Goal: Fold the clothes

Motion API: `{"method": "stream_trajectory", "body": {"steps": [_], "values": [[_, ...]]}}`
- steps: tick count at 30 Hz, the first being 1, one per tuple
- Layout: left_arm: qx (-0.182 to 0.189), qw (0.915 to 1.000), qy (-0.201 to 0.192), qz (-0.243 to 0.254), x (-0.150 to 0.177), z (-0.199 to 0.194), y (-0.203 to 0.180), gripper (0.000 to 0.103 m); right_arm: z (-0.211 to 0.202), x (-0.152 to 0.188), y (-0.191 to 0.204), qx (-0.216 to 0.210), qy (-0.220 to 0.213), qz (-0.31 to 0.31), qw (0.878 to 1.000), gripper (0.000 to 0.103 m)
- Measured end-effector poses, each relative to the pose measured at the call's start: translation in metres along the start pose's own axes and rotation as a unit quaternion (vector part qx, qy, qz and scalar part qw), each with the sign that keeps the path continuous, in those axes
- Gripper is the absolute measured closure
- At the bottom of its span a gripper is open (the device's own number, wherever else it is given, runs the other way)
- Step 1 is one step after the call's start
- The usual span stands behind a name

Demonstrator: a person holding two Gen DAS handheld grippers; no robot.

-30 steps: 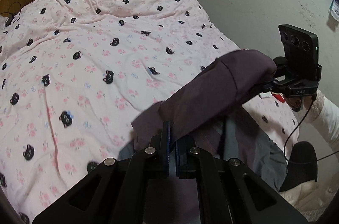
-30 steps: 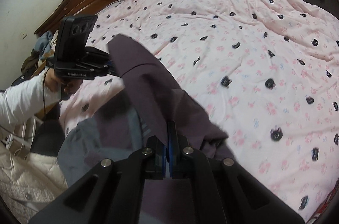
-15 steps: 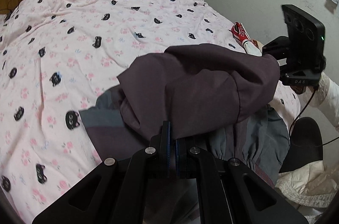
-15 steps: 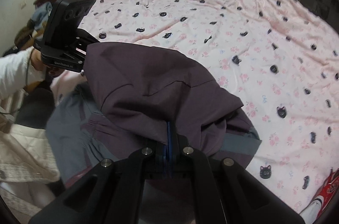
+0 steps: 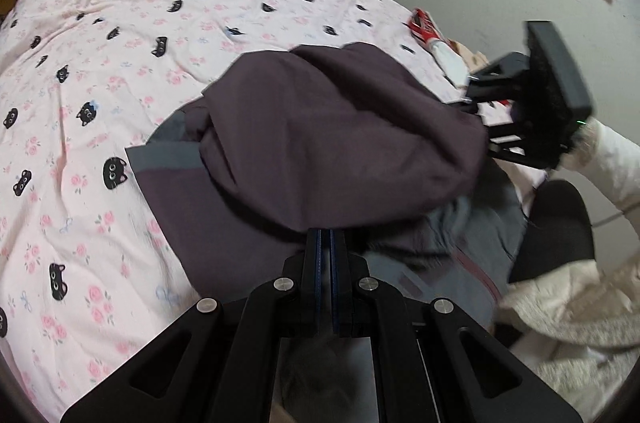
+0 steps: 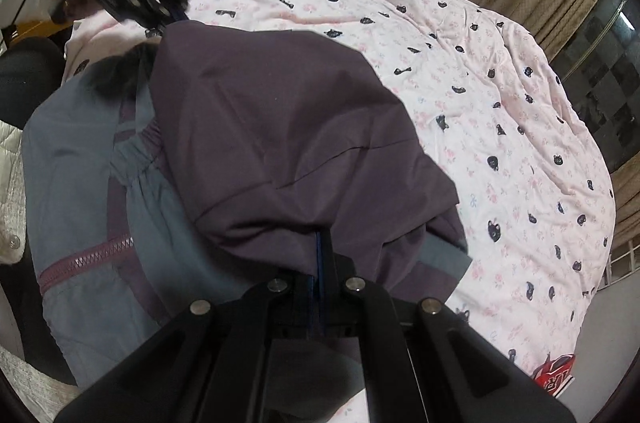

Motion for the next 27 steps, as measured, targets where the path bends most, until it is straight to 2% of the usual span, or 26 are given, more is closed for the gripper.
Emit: {"method": "stream_trajectory", "body": {"steps": [5,8,12,15,19,23,27], "values": [[0.034,0.9979,-0.053,-0.019,-0.023,-0.036,-0.016,0.1,0.009,0.004,0.007,0.008,0.004,-0.011,1.0,0.101],[0.029,0.9971,-0.069,-0.013,-0.039,-0.035,-0.031,0.1,0.014,0.006,0.009,0.011,0.007,-0.015,1.0,0.101],[0.013,0.9984,-0.055,-0.001,-0.045,-0.005,-0.049,0.1,0.016,0.008,0.009,0.017,0.008,-0.015,1.0,0.1],[0.002,0.9994,-0.033,-0.006,-0.038,0.023,-0.051,0.1,0.014,0.01,0.01,0.027,0.008,-0.015,0.999,0.098],[-0.016,0.9995,-0.022,-0.013,-0.026,0.048,-0.046,0.1,0.008,0.016,0.01,0.037,0.008,-0.007,0.999,0.092],[-0.032,0.9989,-0.03,-0.017,-0.02,0.055,-0.044,0.1,-0.004,0.026,0.009,0.029,0.006,0.017,0.999,0.081],[-0.038,0.9977,-0.051,-0.023,-0.018,0.05,-0.046,0.1,-0.023,0.039,0.0,0.011,-0.009,0.076,0.997,0.079]]}}
Point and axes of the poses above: each gripper's, at about its wrist camera, not at the fingertips, and z roughly the way its jaws point, y to its left, x to its underside, the point moved 8 cm from there along z, roughly the way its jaws point, and after that the axes turned 12 degrees about -z, right-handed, at the moved point
